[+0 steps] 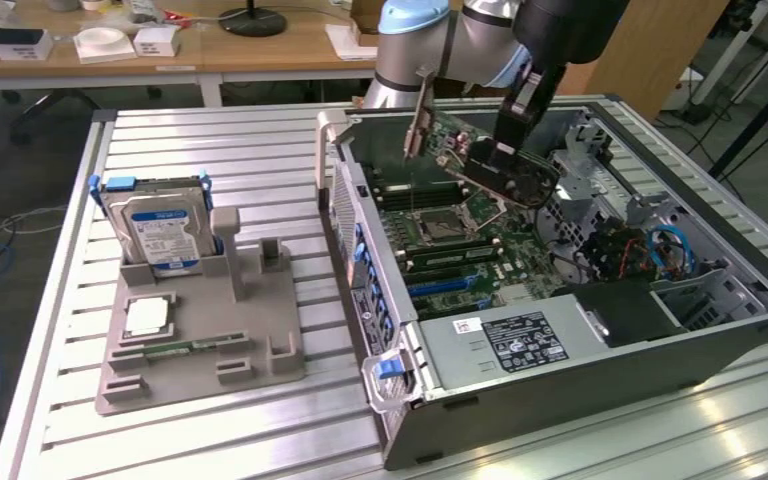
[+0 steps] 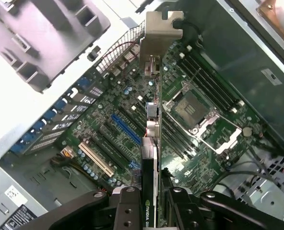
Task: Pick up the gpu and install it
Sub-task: 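Pick up the gpu and move the gpu toward the slot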
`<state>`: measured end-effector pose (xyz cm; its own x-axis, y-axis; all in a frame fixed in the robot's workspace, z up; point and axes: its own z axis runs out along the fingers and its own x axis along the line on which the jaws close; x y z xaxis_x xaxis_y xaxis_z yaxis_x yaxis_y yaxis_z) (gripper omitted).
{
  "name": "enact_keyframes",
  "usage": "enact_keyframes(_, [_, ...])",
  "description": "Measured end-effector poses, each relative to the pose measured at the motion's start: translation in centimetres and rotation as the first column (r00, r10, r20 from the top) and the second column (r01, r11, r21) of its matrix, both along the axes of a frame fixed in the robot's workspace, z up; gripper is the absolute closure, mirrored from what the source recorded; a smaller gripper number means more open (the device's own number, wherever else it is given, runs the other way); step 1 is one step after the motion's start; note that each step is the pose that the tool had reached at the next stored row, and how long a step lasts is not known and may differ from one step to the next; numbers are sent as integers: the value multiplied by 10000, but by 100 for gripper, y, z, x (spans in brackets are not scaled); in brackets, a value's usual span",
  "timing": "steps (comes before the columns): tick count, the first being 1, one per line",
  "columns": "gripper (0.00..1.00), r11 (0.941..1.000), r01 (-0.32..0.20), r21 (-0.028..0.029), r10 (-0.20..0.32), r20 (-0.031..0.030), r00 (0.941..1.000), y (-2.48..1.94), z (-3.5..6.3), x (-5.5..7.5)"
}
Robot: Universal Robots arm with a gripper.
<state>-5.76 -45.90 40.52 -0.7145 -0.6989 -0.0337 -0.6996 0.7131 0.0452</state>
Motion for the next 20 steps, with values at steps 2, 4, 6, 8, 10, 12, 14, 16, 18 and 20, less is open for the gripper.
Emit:
enact_keyframes(2, [74, 9996, -297, -1, 297, 0, 9996, 0, -3, 3])
enact_keyframes(4, [74, 9982, -608, -1, 608, 0, 9982, 0, -6, 5])
enact_keyframes(6, [74, 9959, -901, -1, 901, 0, 9959, 0, -9, 8])
enact_keyframes(8, [74, 9929, -1191, 0, 1191, 0, 9929, 0, -12, 11])
enact_keyframes(10, [74, 9890, -1479, -1, 1479, 0, 9890, 0, -15, 14])
enact_keyframes(12, [74, 9841, -1778, -1, 1778, 0, 9841, 0, -18, 17])
enact_keyframes(14, [74, 9785, -2065, -1, 2065, 0, 9785, 0, -21, 21])
enact_keyframes(16, [74, 9721, -2346, -1, 2346, 0, 9721, 0, -23, 24])
enact_keyframes(18, [74, 9658, -2592, -1, 2592, 0, 9658, 0, -24, 31])
enact_keyframes(20, [74, 9598, -2807, 0, 2807, 0, 9598, 0, -25, 41])
